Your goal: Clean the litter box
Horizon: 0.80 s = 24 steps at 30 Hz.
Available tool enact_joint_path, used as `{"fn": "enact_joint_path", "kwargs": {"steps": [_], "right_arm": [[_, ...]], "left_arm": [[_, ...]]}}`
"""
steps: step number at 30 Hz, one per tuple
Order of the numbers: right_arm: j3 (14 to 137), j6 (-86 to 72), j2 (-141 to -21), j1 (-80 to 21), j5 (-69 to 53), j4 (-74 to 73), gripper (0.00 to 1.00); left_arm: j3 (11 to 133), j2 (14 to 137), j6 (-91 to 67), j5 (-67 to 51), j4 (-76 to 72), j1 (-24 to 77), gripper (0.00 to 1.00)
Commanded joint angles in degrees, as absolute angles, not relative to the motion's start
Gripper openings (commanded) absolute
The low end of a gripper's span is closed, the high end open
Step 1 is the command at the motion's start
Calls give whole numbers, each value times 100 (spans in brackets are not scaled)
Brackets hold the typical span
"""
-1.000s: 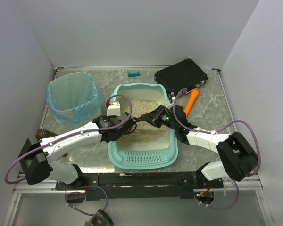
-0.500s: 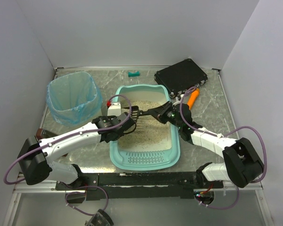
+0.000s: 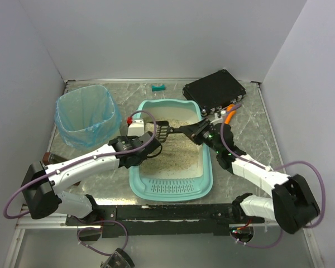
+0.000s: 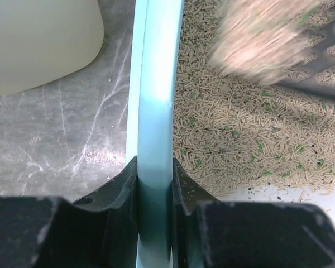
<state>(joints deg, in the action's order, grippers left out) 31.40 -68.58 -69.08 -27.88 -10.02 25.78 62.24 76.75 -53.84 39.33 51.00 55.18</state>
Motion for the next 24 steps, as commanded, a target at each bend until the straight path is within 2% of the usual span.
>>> {"fn": "enact_joint_path", "kwargs": {"steps": [1, 7, 11, 15, 24], "right_arm": [[2980, -6882, -6118, -2453, -932, 2682, 0], [2699, -6970, -5538, -2075, -1300, 2645, 0], [2155, -6856, -5178, -1706, -1695, 3250, 0], [1557, -7171, -5185, -1180, -2477, 4094, 0], [1477, -7523, -5677, -853, -3724, 5738, 0]], "left_arm": [[6408, 7111, -6064, 4667, 4008, 5537, 1], [6057, 7075, -6187, 4684, 3832, 5528, 1], [5915, 7066, -6240, 4694, 3710, 5528, 1], [5731, 6952, -6100, 4580, 3403, 5511, 1], [5423, 6864, -6073, 4438, 2988, 5405, 1]]}}
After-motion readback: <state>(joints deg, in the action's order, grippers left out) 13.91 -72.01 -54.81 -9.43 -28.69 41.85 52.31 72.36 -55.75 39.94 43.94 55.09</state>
